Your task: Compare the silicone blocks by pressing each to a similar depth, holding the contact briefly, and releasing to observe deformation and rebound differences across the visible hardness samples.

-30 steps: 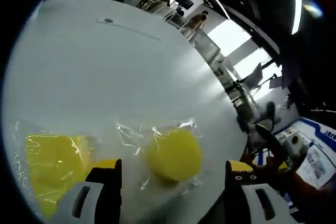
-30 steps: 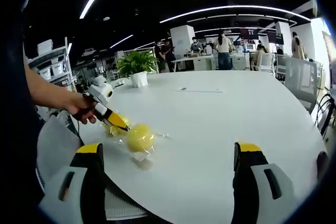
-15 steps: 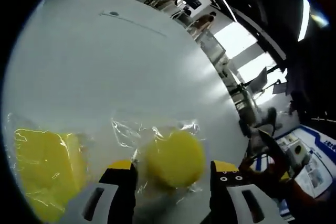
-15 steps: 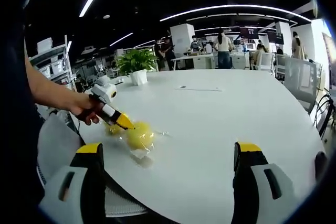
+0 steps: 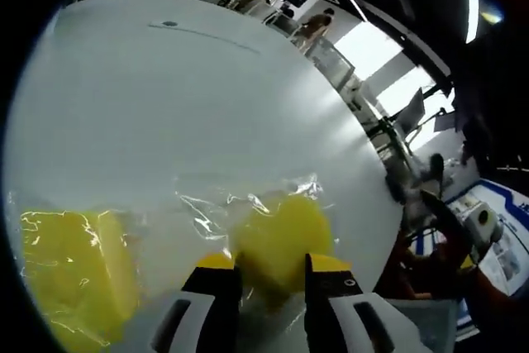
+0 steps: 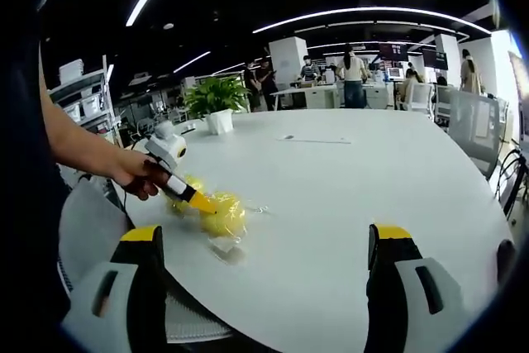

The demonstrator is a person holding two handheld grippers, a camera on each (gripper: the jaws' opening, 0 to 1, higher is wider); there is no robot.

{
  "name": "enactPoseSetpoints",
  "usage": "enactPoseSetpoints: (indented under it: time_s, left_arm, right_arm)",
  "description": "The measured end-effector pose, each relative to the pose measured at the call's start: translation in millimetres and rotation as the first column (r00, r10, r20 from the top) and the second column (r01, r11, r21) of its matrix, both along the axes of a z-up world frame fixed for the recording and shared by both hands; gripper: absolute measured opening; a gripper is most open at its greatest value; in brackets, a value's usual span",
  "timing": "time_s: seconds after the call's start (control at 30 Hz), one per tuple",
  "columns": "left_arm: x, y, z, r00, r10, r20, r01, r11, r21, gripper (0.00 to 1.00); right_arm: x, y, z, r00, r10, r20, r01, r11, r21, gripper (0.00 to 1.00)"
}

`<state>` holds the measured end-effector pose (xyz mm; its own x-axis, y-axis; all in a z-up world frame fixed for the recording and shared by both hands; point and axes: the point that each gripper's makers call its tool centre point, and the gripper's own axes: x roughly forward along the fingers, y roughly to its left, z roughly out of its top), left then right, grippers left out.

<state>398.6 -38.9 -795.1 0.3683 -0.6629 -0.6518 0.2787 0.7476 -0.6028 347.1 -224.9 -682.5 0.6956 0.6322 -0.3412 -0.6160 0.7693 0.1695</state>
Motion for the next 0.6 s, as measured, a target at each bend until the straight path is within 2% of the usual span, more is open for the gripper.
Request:
enactPoseSetpoints:
  time_s: [0.1,0.2,0.27,0.6]
  left_arm:
    - [0.9,1.7,1.6,1.000,-0.008,-0.006,0.008,1.000,-0.005,0.20]
    - [0.9,1.3,4.0,0.999,-0.002,-0.038,0.000,0.999,-0.053,0.14]
    - [1.9,1.5,4.6,0.999,-0.008,-0.038,0.006,0.999,-0.053,0.10]
    - [3.0,-1.2,9.7,1.000,-0.024,0.003,0.024,0.999,-0.046,0.02]
  right_arm:
    - [-0.2,0.1,0.3,1.000,-0.001,0.000,0.001,1.000,0.003,0.97]
    - [-0.7,1.0,-0.7,1.000,-0.001,-0.002,0.001,1.000,0.003,0.97]
    - [-0.2,2.8,-0.9,1.000,0.000,-0.002,0.000,1.000,0.003,0.97]
    - [0.3,7.2,0.4,1.000,0.005,0.000,-0.005,1.000,0.004,0.97]
